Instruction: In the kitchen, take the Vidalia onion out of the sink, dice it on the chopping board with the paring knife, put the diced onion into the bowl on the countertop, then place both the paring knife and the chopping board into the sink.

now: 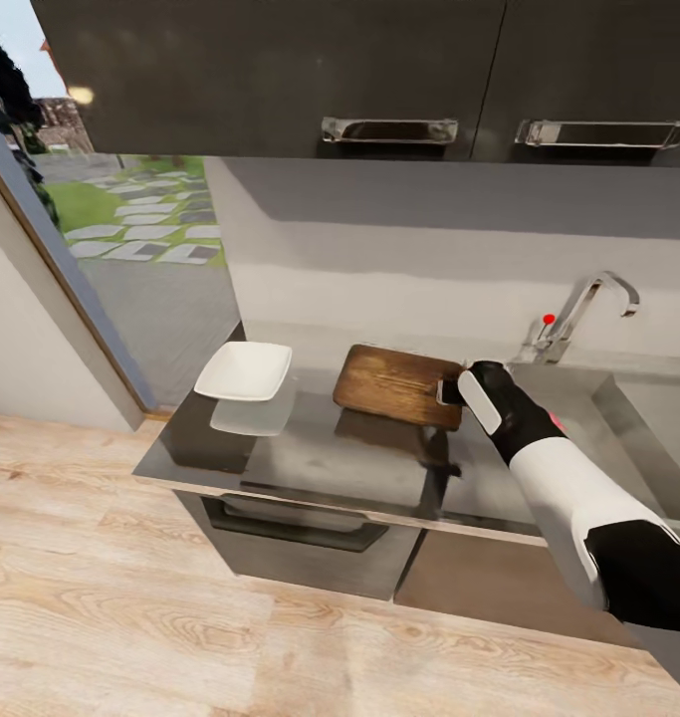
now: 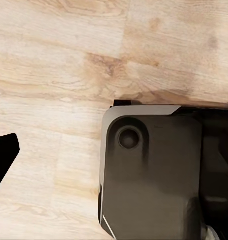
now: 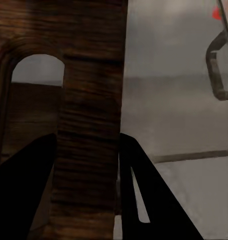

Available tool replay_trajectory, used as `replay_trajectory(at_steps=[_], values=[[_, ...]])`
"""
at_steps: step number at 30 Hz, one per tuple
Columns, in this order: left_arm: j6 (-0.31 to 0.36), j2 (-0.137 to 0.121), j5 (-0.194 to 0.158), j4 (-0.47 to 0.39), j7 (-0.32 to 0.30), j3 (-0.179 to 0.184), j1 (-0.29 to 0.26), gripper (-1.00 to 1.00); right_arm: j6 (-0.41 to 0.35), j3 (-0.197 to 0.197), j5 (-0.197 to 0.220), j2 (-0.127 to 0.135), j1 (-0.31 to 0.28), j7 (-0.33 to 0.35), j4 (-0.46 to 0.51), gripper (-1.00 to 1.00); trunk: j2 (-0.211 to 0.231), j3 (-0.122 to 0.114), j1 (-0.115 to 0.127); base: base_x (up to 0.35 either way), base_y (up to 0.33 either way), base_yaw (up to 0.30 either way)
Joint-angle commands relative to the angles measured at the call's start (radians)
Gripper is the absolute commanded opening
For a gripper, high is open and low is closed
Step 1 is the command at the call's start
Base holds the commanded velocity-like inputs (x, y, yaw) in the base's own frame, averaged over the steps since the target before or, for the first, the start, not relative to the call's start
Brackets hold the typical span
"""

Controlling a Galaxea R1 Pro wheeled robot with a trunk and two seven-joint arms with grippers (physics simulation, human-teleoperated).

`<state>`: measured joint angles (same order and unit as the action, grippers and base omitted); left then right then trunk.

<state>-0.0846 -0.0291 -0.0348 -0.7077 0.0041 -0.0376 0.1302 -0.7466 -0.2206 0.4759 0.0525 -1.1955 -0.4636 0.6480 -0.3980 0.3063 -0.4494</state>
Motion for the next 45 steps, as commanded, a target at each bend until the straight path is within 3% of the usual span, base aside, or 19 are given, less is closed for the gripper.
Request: replay_trajectory(at_steps=[1,16,21,26,36,40,45], values=[[-0.001,0.0,-0.004,-0.001,0.0,0.0,0.0,1.0,-0.012,-0.006,0.005,0.002,-0.002,0.004,0.004,-1.0,-0.002,0.001,-0.001,0.0,0.0,0.0],[-0.001,0.0,-0.004,0.0,0.0,0.001,0.0,1.0,-0.037,-0.035,0.006,0.046,-0.001,0.031,0.005,-1.0,-0.002,0.001,-0.001,0.002,-0.003,0.0],[-0.001,0.0,-0.004,0.001,-0.001,0.001,0.0,1.0,-0.037,-0.039,0.006,0.049,-0.002,0.031,0.004,-1.0,-0.002,0.001,-0.001,0.108,-0.125,0.0],[-0.001,0.0,-0.004,0.001,-0.001,0.001,0.0,1.0,-0.037,-0.071,0.006,0.049,-0.002,0.031,0.004,-1.0,-0.002,0.001,-0.001,0.082,-0.089,0.0],[-0.001,0.0,-0.004,0.006,-0.001,0.001,0.0,1.0,-0.037,-0.078,0.006,0.047,-0.001,0.031,0.002,-1.0,-0.002,0.001,-0.001,0.005,-0.005,0.0],[-0.001,0.0,-0.004,0.008,-0.001,0.001,0.0,1.0,-0.037,-0.131,0.006,0.048,-0.002,0.053,0.002,-1.0,-0.002,0.001,-0.001,0.0,0.0,0.0],[-0.001,0.0,-0.004,0.008,-0.001,0.001,0.0,1.0,-0.037,-0.153,0.004,0.056,-0.001,0.122,-0.005,-1.0,-0.002,0.001,-0.001,0.0,0.0,0.0]])
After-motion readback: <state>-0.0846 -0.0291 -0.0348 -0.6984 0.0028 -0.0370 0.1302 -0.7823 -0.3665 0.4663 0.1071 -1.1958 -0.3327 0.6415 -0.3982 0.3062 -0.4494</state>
